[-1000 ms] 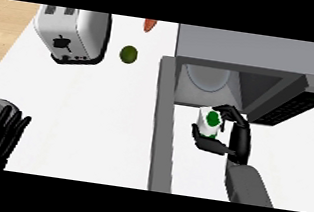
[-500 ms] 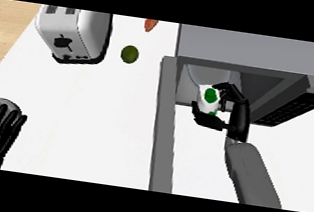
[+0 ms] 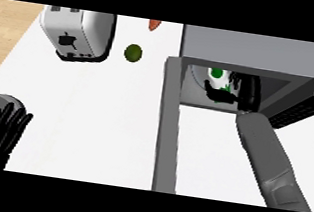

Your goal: Pick up the milk, place it into the microwave and close the microwave

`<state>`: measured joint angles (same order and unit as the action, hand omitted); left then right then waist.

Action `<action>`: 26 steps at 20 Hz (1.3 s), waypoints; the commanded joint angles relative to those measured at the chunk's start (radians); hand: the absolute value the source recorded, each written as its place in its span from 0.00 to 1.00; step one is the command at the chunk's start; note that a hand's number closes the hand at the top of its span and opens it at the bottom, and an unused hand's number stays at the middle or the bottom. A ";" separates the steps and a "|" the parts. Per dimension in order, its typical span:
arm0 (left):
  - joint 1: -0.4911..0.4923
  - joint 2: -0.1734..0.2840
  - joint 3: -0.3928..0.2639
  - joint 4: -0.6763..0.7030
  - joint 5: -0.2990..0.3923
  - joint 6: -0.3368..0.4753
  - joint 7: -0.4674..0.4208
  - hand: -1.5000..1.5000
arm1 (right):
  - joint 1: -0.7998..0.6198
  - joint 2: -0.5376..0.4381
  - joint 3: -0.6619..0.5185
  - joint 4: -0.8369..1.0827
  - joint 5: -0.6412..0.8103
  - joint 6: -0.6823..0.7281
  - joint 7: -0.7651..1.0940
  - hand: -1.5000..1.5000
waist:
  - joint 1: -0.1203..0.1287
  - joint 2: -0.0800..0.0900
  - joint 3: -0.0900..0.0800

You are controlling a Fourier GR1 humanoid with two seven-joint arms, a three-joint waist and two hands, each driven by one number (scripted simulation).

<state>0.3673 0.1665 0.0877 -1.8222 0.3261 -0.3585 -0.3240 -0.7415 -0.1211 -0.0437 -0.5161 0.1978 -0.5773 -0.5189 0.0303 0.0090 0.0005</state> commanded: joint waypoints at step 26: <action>-0.146 0.040 -0.011 0.045 -0.126 0.029 0.042 0.00 | -0.309 -0.097 0.004 0.466 0.169 -0.236 0.085 0.00 | 0.085 0.042 0.004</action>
<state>0.2440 0.1994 0.0677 -1.7960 0.1975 -0.3232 -0.2759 -1.0423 -0.2448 -0.0495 -0.0689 0.3563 -0.8500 -0.4358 0.1140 0.0495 0.0044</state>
